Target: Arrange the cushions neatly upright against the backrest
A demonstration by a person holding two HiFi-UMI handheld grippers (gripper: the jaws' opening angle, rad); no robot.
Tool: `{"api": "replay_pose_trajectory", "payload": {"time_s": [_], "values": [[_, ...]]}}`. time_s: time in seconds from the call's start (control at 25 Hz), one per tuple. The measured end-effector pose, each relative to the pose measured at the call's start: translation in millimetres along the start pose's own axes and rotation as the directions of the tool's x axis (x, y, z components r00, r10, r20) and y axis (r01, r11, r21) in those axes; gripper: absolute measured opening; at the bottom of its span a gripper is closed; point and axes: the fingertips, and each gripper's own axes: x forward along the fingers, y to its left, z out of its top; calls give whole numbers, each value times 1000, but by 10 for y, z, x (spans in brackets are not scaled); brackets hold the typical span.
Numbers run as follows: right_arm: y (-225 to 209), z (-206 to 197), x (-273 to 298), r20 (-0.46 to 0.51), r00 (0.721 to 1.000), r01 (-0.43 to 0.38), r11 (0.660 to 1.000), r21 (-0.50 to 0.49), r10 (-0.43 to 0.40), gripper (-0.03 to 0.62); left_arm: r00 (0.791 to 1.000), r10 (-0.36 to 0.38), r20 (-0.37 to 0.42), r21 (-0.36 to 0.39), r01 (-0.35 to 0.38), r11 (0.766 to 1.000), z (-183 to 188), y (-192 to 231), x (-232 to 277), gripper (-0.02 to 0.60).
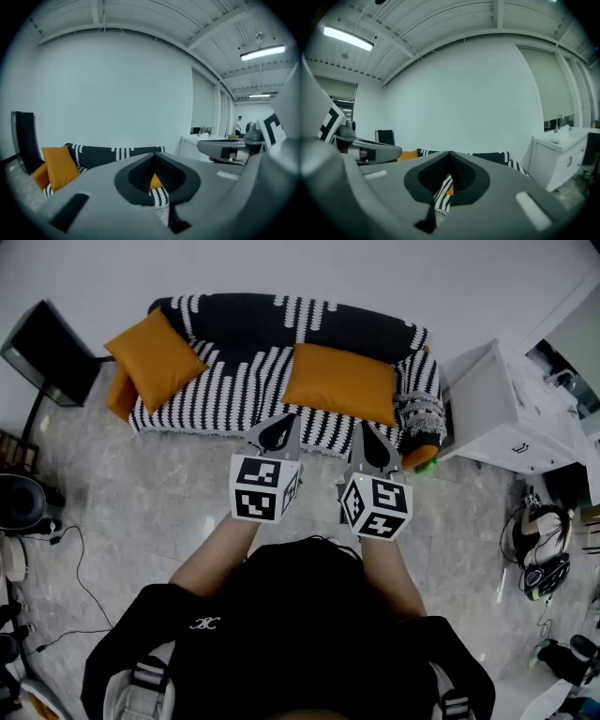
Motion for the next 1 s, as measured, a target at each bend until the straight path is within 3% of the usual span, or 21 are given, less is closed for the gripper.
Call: {"api": "replay_pose_trajectory", "payload": {"time_s": [0.56,1.0], "values": [[-475,21,-25,15,999,-43,999,30,42,6,999,46,-13,32,-45,998,57,-388,244,8],[-1248,-41,-184,20,997,-76,996,44,76,18,995,80,-59,29,-79,996,-50,-1051,622,8]]}}
